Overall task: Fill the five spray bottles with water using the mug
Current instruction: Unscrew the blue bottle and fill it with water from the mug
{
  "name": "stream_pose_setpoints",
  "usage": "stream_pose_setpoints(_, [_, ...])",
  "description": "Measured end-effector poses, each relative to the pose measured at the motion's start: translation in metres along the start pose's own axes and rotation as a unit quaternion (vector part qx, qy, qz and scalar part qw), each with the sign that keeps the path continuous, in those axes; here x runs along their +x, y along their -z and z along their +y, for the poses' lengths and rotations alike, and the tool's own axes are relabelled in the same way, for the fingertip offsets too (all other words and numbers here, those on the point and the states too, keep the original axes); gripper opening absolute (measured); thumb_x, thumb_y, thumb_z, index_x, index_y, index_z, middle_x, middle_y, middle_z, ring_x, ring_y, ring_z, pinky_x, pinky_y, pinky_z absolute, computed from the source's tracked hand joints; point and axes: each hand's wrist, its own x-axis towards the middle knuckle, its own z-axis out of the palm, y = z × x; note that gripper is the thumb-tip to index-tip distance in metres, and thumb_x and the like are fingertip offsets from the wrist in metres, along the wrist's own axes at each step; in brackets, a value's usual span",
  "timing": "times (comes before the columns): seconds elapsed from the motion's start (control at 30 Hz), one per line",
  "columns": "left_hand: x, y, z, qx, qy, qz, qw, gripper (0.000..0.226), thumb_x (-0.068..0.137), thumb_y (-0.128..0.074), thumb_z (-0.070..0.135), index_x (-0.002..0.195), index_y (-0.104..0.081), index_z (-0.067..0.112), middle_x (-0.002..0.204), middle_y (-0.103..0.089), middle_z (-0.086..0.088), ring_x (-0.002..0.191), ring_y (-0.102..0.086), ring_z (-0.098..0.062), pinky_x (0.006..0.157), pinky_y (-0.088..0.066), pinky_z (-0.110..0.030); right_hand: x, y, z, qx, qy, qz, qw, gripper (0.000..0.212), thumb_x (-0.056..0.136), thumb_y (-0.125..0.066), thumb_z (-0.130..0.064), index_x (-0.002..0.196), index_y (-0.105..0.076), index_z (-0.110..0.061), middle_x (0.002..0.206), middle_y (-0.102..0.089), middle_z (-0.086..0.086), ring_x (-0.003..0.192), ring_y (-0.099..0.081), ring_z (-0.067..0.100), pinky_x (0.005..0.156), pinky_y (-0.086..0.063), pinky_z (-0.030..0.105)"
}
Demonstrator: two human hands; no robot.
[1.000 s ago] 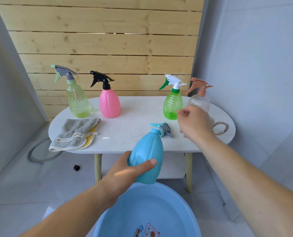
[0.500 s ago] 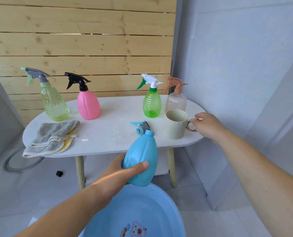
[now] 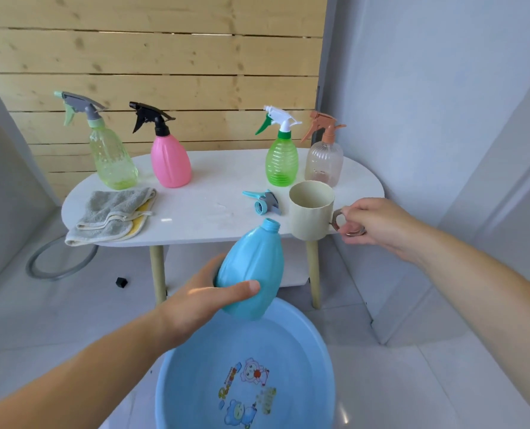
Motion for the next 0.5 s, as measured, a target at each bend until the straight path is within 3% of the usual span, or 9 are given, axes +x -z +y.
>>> stream_pose_setpoints(0.17, [-0.025,0.02,-0.023,0.043,0.049,-0.018,0.998,0.087,0.06,-0.089,0.047,0.138,-0.054,0.029,0.124,-0.073,0.0,0.114,-0.072,-0.02,0.097,-0.06,-0.04,-0.039,-0.022,0.016,0.088,-0.021,-0.105,0.99,0.023,0.098,-0.058,-0.015,0.079,-0.061,-0.003,0.08,-0.057,0.021,0.077,-0.068,0.026,0.082,-0.061,0.041])
stream_pose_setpoints(0.33, [-0.034,0.029,-0.051,0.093,0.1,0.035,0.99,0.098,0.049,-0.089,0.06,0.132,-0.051,0.026,0.122,-0.072,0.001,0.106,-0.075,-0.014,0.096,-0.061,-0.038,-0.036,-0.082,0.089,-0.032,-0.099,-0.105,0.989,0.024,0.096,-0.06,-0.02,0.08,-0.065,-0.002,0.067,-0.065,0.011,0.071,-0.067,0.023,0.085,-0.06,0.042])
stream_pose_setpoints(0.5, [-0.024,0.024,-0.096,0.07,0.142,0.074,0.985,0.108,0.049,-0.093,0.056,0.143,-0.047,0.032,0.124,-0.072,0.004,0.108,-0.074,-0.016,0.098,-0.06,-0.042,-0.008,-0.137,0.161,-0.184,-0.093,-0.103,0.973,0.031,0.094,-0.057,-0.024,0.066,-0.061,-0.01,0.067,-0.063,0.009,0.062,-0.058,0.021,0.064,-0.052,0.036])
